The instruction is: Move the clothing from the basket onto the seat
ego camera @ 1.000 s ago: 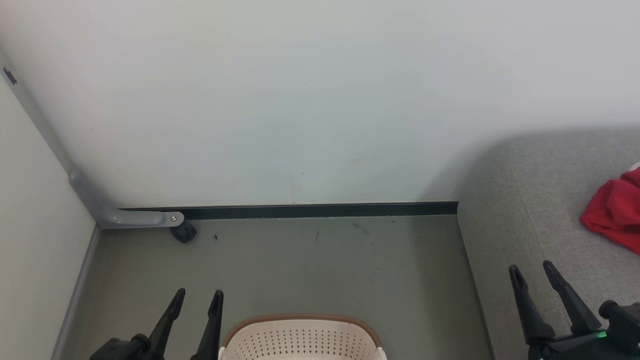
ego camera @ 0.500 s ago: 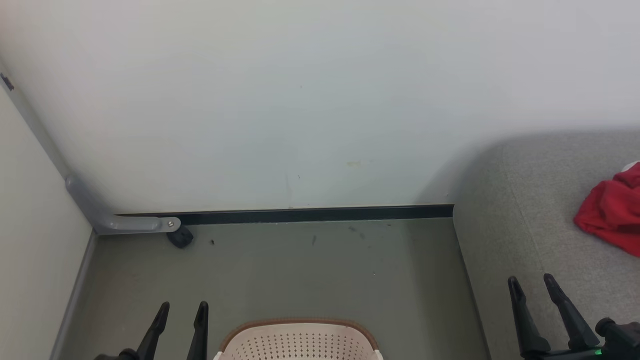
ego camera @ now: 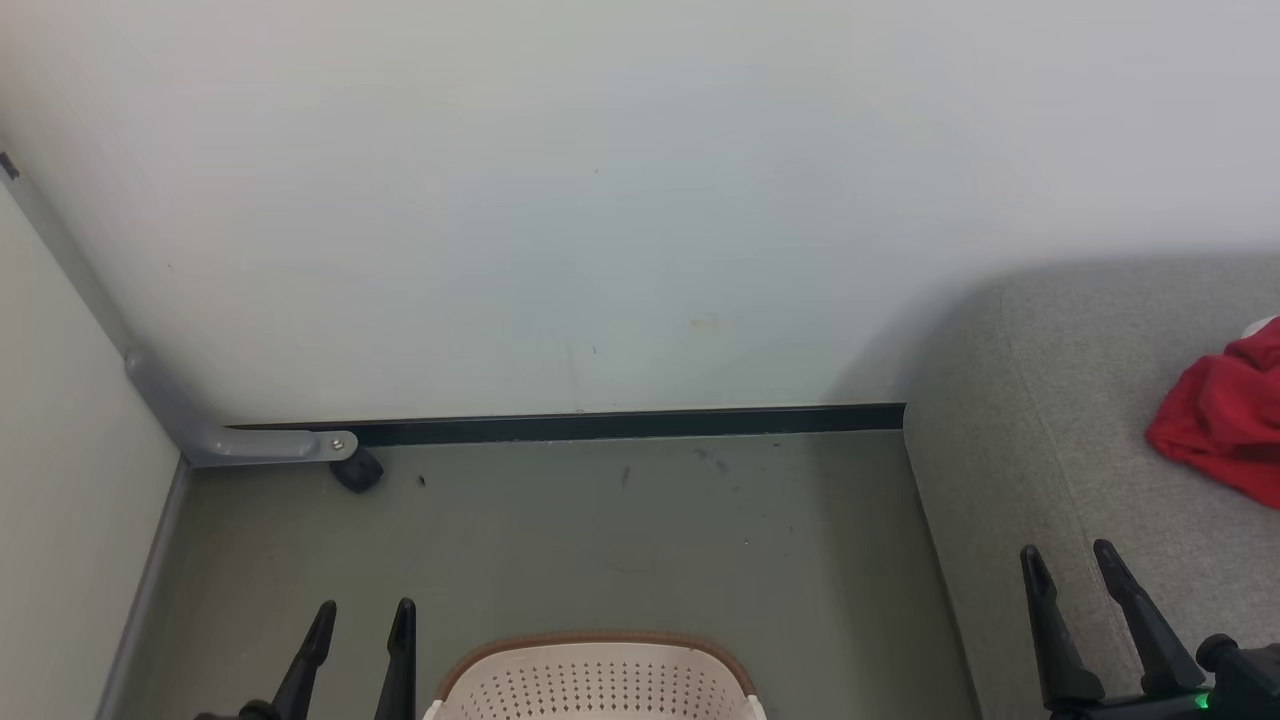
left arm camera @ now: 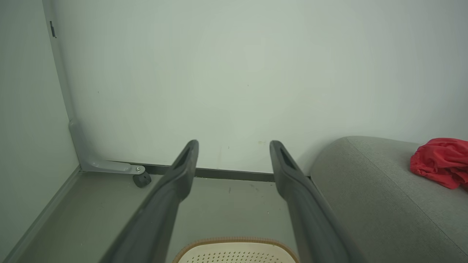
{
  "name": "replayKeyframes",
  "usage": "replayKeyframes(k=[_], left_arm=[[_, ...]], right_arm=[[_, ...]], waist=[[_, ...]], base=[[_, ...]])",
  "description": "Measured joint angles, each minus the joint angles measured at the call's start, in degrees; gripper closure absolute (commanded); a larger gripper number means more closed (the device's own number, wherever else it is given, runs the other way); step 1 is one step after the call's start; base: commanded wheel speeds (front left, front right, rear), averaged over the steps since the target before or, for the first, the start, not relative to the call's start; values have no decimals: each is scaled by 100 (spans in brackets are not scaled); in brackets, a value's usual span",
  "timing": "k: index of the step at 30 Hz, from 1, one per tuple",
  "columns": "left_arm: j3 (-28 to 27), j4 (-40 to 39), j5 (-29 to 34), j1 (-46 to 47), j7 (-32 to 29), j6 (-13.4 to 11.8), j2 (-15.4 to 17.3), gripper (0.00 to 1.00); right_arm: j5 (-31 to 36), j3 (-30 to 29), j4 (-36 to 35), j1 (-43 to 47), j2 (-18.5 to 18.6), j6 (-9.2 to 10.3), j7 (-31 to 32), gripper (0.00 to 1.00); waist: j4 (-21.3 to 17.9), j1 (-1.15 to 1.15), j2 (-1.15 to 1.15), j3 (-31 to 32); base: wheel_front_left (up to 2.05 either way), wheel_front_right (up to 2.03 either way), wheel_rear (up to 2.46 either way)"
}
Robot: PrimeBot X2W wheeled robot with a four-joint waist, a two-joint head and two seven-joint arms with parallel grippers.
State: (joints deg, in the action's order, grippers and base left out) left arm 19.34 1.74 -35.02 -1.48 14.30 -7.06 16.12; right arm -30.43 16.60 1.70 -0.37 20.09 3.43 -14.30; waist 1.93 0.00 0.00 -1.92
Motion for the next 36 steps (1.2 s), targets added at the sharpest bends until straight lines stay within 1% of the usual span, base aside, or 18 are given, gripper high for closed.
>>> replayKeyframes(k=[9,17,27,29,34,36], left_arm=[[-93,-75,46,-30,0,0,-43,0],[-78,-213,94,13,0,15,-13,0],[-73,-174,140,519,-19,163,60,0],[-40,-54,140,632,-122,244,86,0],[56,172,140,969,-313,322,107,0],[110,270,140,1144,-372,412,104,0]], right_arm=[[91,-47,-75,1,-63,-70,0,0],[185,-37,-235,-131,-73,-177,0,0],[218,-168,-379,-494,-158,-193,-25,0],[218,-197,-428,-600,-170,-213,-25,0],[216,-279,-519,-862,-230,-242,-26,0],[216,-323,-535,-954,-249,-243,-41,0]], waist=[[-2,0,0,-55],[-53,0,0,-348],[-141,1,0,-917],[-167,1,1,-1055],[-243,1,1,-1406],[-276,1,1,-1550]], base=[[0,0,0],[0,0,0],[0,0,0],[0,0,0],[0,0,0],[0,0,0]])
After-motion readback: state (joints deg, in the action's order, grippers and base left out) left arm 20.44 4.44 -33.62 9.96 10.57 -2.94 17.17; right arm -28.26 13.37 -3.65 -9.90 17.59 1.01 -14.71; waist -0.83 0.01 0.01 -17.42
